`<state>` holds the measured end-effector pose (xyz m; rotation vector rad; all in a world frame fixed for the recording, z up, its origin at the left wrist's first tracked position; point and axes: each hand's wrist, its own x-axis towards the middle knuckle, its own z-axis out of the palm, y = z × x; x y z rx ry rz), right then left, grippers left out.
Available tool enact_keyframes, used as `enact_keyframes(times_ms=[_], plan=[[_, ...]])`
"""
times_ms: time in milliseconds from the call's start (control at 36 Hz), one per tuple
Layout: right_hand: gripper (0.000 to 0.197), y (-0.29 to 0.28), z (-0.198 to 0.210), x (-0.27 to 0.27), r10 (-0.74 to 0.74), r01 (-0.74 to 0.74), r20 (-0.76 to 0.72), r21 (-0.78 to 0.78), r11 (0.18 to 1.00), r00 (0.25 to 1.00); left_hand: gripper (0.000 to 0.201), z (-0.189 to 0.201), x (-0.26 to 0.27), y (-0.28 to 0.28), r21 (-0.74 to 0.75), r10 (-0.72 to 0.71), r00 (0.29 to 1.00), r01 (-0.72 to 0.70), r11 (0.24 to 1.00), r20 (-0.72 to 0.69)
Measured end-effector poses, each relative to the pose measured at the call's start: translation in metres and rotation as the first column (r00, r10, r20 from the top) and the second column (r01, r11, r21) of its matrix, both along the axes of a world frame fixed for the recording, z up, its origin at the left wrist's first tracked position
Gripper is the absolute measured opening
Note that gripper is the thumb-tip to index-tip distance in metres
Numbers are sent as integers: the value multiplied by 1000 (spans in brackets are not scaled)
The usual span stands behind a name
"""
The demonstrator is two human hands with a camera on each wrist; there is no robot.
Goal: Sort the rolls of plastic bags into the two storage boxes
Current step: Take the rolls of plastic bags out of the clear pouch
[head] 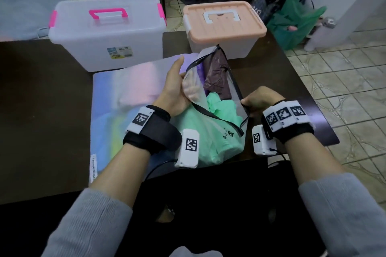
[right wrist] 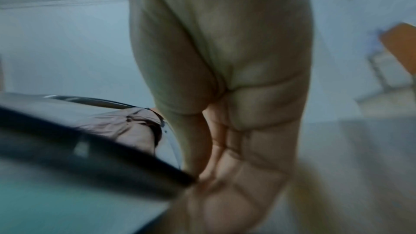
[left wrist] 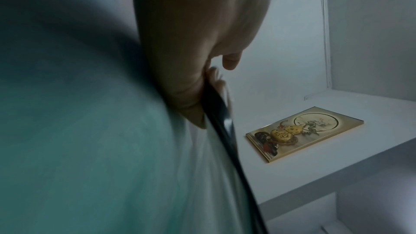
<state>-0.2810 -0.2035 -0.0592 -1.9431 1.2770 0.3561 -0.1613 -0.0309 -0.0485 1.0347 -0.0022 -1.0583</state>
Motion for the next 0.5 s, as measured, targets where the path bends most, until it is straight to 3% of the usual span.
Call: enact_keyframes(times_ms=[56, 83, 111, 167, 250, 389, 417, 500], plan=[[12, 1, 8, 6, 76, -49, 91, -269, 962, 993, 53, -1, 0, 0, -6, -11, 1000, 11, 1000, 10], [16, 3, 12, 10, 74, 4, 217, -342, 940, 973, 53, -1, 0, 0, -14, -11, 1000, 11, 1000, 8], [22, 6, 15, 16, 94, 44, 348, -368, 929, 933, 53, -2, -1, 0, -21, -14, 1000, 14, 1000, 12], [27, 15, 17, 29, 121, 20, 488, -274, 962, 864, 53, -4, -1, 0, -22, -17, 1000, 18, 1000, 19], [59, 22, 10, 47, 147, -123, 412, -85, 989, 899, 54, -4, -1, 1, -27, -11, 1000, 11, 1000, 13], [112, 8, -16, 66, 147, -164, 348, 20, 986, 926, 53, -3, -4, -1, -26, 39, 999, -39, 999, 4], [111, 4, -22, 68, 146, -167, 355, 30, 985, 923, 51, -2, -4, -1, -21, 43, 999, -42, 999, 11], [79, 22, -5, 61, 187, -177, 326, -60, 982, 927, 46, -3, -5, 0, -20, 54, 998, -54, 998, 15]])
